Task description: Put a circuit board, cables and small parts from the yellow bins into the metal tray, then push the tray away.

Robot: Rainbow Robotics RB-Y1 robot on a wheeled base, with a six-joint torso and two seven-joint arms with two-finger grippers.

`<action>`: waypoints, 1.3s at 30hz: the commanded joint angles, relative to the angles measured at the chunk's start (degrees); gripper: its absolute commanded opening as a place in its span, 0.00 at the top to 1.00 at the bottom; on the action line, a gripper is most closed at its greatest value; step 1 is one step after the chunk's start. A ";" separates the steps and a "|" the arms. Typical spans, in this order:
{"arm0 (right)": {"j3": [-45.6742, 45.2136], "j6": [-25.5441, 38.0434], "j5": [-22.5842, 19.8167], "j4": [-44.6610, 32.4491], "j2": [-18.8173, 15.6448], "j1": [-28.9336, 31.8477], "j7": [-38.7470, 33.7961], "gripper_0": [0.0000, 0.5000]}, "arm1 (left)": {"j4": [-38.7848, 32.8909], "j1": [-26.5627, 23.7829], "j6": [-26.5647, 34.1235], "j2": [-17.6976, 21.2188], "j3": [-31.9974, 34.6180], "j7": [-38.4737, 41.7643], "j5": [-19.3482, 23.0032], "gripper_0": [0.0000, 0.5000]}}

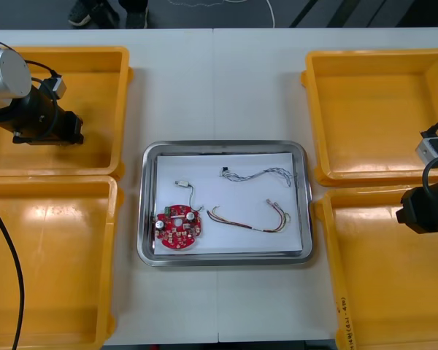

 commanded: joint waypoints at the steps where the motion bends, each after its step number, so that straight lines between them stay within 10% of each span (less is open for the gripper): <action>1: -2.09 0.21 -0.29 -1.51 0.52 0.73 1.46 0.00 | 0.75 -2.46 -1.12 -0.50 -1.44 0.81 -0.69 0.00; 4: -2.17 0.21 -0.38 -1.51 0.52 0.73 1.46 0.00 | 1.19 -2.46 -1.12 -0.50 -1.44 0.81 -0.60 0.00; 6: -2.26 0.21 -0.38 -1.51 0.52 0.73 1.37 0.00 | 1.19 -2.46 -1.12 -0.50 -1.44 0.73 -0.69 0.41; 7: -2.35 0.21 -0.47 -1.51 0.52 0.73 1.46 0.00 | 1.11 -2.46 -1.12 -0.50 -1.44 0.73 -0.60 0.84; 9: -2.35 0.21 -0.56 -1.51 0.52 0.73 1.37 0.00 | 1.11 -2.46 -1.03 -0.50 -1.44 0.73 -0.60 1.00; 22: -2.35 0.21 -0.56 -1.51 0.52 0.73 1.19 0.00 | -0.30 -2.64 0.73 -0.50 -1.44 1.34 -0.77 1.00; 39: -2.35 0.21 -0.73 -1.51 0.52 0.73 1.28 0.00 | -22.45 -2.55 19.80 0.73 5.07 5.03 -0.16 1.00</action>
